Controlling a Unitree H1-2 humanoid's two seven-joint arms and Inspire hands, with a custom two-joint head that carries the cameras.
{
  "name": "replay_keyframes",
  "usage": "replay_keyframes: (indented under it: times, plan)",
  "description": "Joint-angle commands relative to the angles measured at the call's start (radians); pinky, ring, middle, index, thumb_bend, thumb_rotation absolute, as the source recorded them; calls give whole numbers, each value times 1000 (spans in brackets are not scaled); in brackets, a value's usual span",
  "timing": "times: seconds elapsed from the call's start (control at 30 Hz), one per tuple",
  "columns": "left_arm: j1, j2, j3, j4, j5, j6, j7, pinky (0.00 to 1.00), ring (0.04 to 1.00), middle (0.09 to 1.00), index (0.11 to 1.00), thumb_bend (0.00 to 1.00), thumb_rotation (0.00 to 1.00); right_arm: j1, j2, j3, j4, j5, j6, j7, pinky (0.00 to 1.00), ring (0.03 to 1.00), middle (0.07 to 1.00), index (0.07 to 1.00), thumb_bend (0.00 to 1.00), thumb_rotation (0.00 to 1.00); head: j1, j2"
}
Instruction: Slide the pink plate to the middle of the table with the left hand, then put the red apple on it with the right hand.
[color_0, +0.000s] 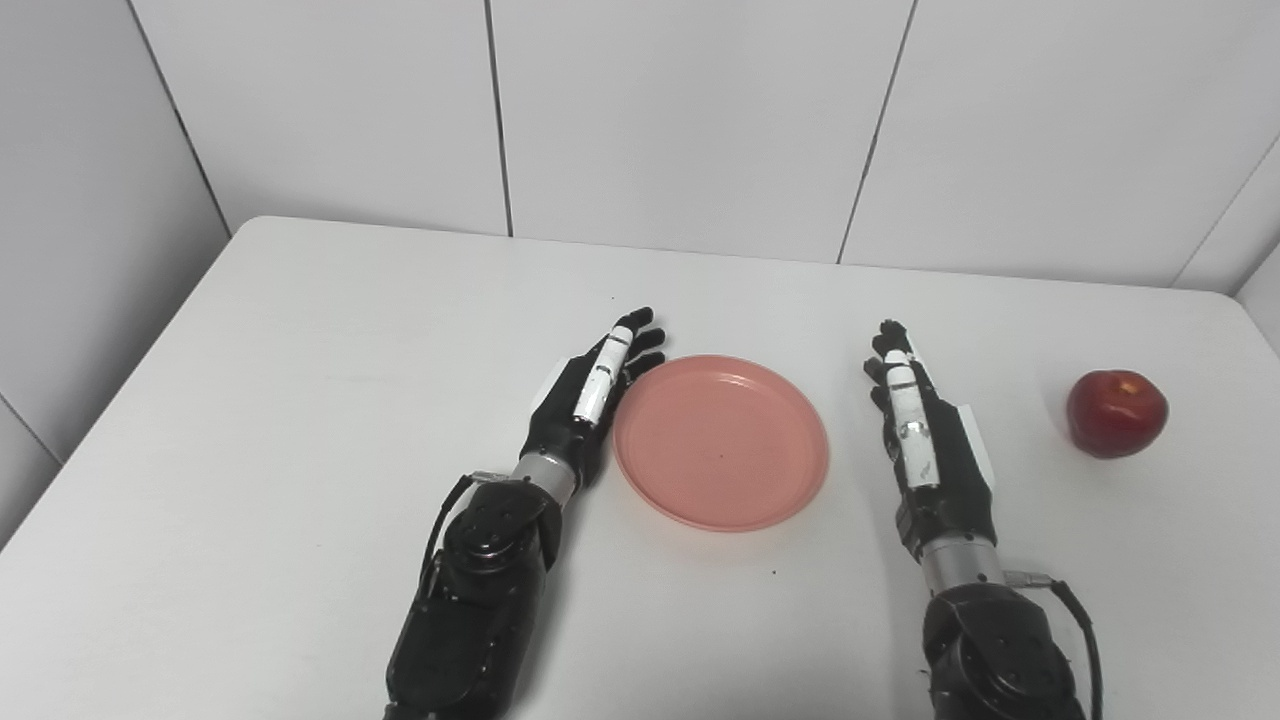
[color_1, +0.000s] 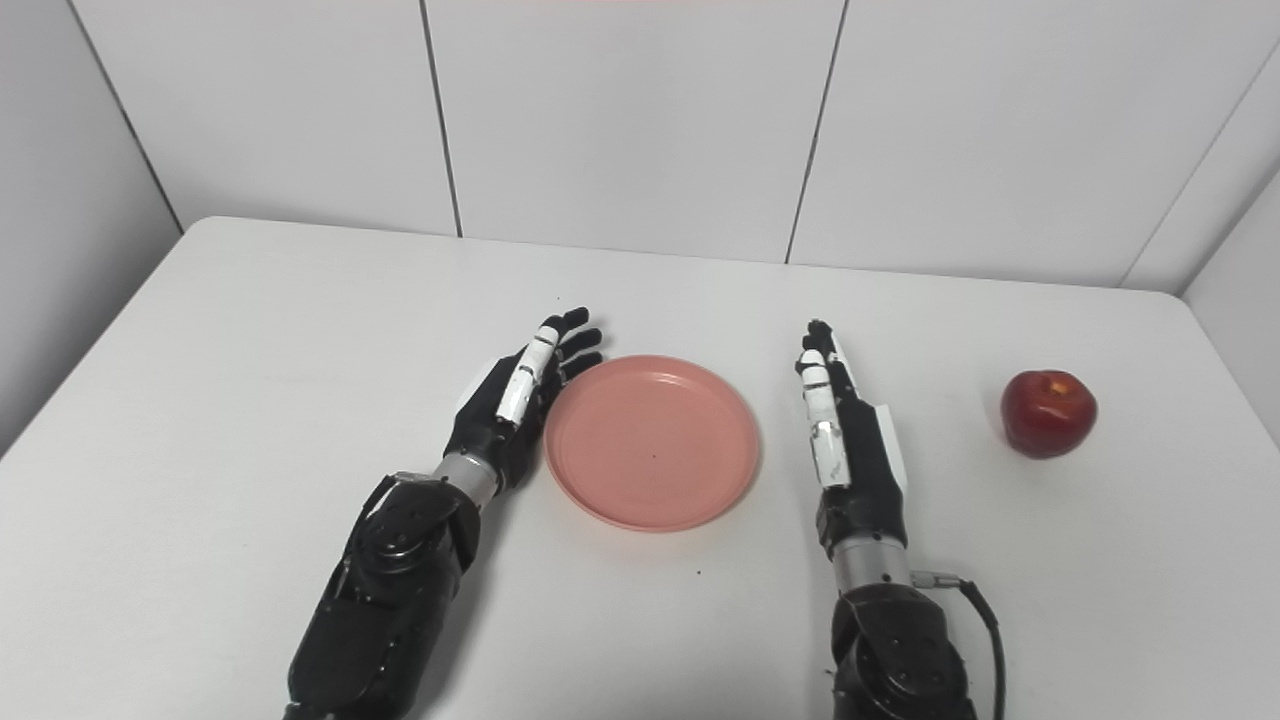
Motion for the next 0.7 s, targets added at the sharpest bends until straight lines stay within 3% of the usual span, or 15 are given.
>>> replay_keyframes:
  times: [0.0,0.33,0.67]
  plan:
    - [-12,-20,-10,-27,-17,8,-30,892,895,903,887,379,1000,-42,12,4,-24,-12,-16,-11,973,935,947,944,247,1000,-5,1]
    - [-1,-26,4,-41,-23,24,-21,891,894,899,887,371,1000,-45,13,2,-15,-25,-14,-6,953,929,940,934,252,1000,-53,0]
    - [6,-16,17,-31,-18,-4,-21,885,893,901,890,380,1000,-59,8,-7,-12,-31,-24,-9,938,923,936,935,257,1000,-114,-6]
